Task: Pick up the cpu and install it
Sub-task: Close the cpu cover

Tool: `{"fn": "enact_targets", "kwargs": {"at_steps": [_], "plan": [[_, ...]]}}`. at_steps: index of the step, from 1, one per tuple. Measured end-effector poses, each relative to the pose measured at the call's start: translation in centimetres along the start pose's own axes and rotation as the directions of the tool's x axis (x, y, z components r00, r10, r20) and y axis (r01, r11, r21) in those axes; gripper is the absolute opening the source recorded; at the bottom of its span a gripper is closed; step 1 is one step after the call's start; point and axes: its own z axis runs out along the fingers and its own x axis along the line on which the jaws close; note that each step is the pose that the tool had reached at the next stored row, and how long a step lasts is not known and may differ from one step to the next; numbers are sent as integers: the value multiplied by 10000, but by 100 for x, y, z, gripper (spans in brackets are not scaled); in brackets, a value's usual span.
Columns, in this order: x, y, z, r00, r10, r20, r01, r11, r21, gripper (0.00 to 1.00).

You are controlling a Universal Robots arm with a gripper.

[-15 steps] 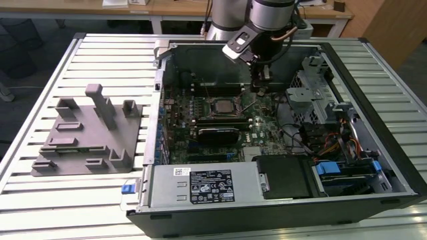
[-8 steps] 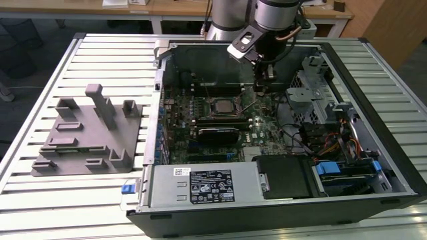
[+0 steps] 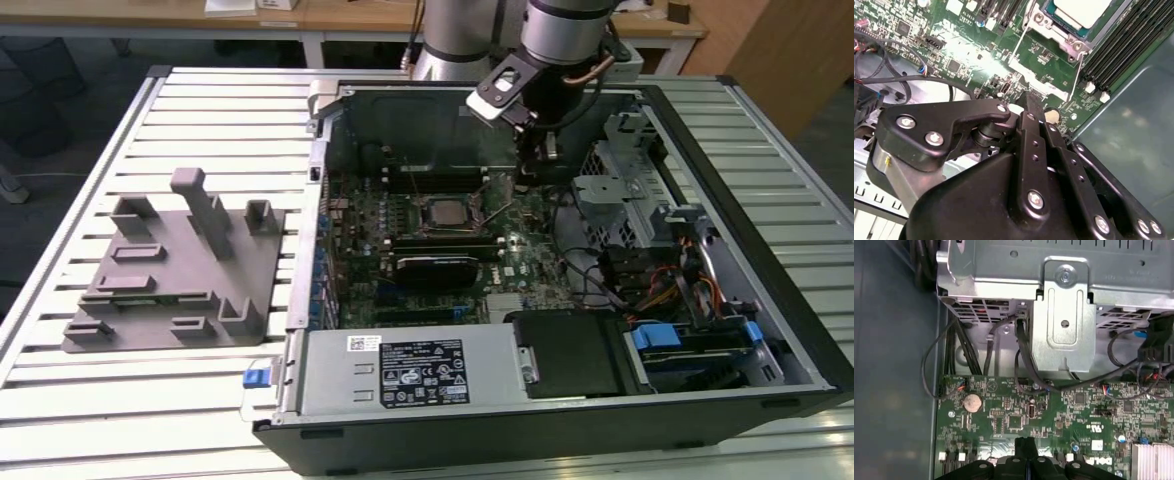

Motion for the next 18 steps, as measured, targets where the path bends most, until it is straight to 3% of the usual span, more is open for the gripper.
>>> {"fn": "enact_targets", "kwargs": {"at_steps": [11, 18], "plan": [[9, 19, 160, 10000, -4, -1, 4, 10000, 48, 11], [12, -97, 178, 10000, -11, -1, 11, 10000, 48, 11]]}}
